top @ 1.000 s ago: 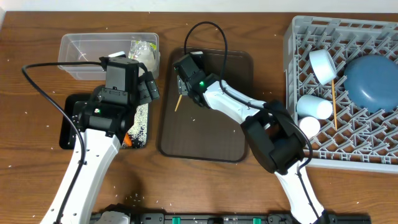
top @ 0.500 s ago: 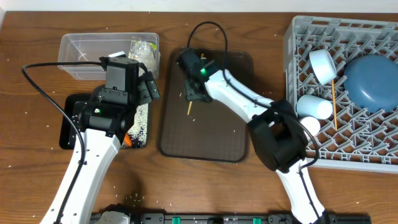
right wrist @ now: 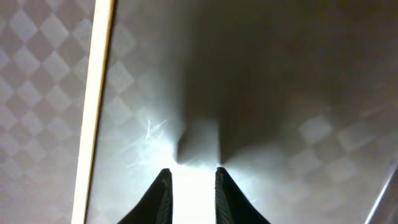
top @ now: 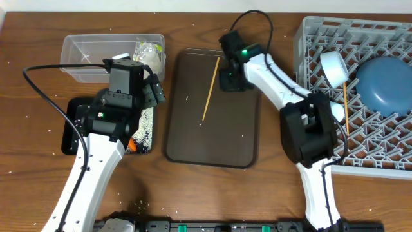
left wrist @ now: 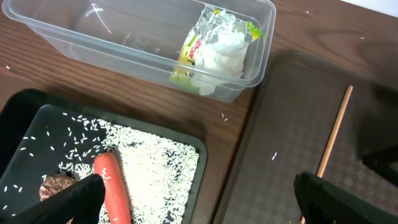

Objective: Sort waste into correct bins and load items into the dishwasher rack

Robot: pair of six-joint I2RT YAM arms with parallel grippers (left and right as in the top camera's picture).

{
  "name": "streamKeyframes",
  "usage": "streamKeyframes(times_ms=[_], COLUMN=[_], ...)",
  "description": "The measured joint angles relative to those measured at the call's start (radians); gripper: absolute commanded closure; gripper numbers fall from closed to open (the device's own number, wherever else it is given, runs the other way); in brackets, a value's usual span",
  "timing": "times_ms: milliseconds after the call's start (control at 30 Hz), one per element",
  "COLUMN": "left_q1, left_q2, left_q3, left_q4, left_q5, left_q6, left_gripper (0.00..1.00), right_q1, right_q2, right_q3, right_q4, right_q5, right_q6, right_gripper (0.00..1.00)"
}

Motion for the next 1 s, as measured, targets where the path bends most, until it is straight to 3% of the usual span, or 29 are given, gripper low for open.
streamKeyframes(times_ms=[133, 300, 600, 833, 1000], left_q1=[0.0, 0.0, 0.0, 0.0, 0.0], left_q2=[0.0, 0.0, 0.0, 0.0, 0.0], left_q3=[0.0, 0.0, 0.0, 0.0, 0.0], left_q4=[0.0, 0.0, 0.0, 0.0, 0.0], left_q5=[0.0, 0.0, 0.0, 0.0, 0.0], left_q6=[0.0, 0.0, 0.0, 0.0, 0.0], left_gripper=[0.02, 0.02, 0.02, 0.02, 0.02], right_q1=[0.0, 0.045, 0.161, 0.168, 0.168], right_q2=[0.0, 0.0, 0.005, 0.045, 0.045], right_q3=[0.002, 0.014, 0.018, 0.019, 0.019], right_q4=[0.051, 0.106, 0.112, 0.112, 0.1], right_q5=[-0.069, -0.066, 0.12, 0.172, 0.18], right_q6=[-0.026, -0.012, 0.029, 0.035, 0.036], right_gripper=[0.46, 0.31, 0.3, 0.39, 0.4])
